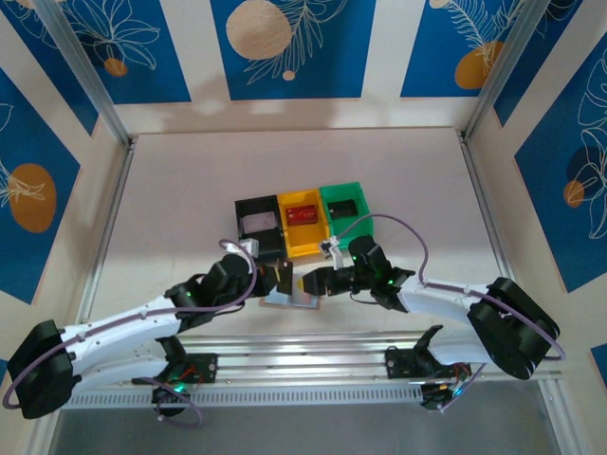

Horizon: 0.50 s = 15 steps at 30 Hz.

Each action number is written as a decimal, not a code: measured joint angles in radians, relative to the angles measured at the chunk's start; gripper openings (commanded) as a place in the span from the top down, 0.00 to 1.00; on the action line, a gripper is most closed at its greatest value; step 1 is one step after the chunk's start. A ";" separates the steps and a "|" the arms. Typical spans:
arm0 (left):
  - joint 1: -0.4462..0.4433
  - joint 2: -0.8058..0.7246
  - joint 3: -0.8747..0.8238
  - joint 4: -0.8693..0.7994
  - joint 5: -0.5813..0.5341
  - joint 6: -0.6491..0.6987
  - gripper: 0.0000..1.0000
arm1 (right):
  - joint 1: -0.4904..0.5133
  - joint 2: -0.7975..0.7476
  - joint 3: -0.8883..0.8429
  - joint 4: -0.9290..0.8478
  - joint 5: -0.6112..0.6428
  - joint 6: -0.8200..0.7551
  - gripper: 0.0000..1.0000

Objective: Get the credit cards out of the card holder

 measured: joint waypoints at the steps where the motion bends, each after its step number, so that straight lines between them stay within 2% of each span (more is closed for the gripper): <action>1: 0.000 -0.002 0.000 0.001 0.004 -0.001 1.00 | 0.000 0.002 -0.001 0.013 -0.005 0.000 0.50; 15: 0.000 -0.018 0.000 0.031 0.030 -0.039 1.00 | 0.005 0.084 -0.001 0.097 -0.048 0.000 0.50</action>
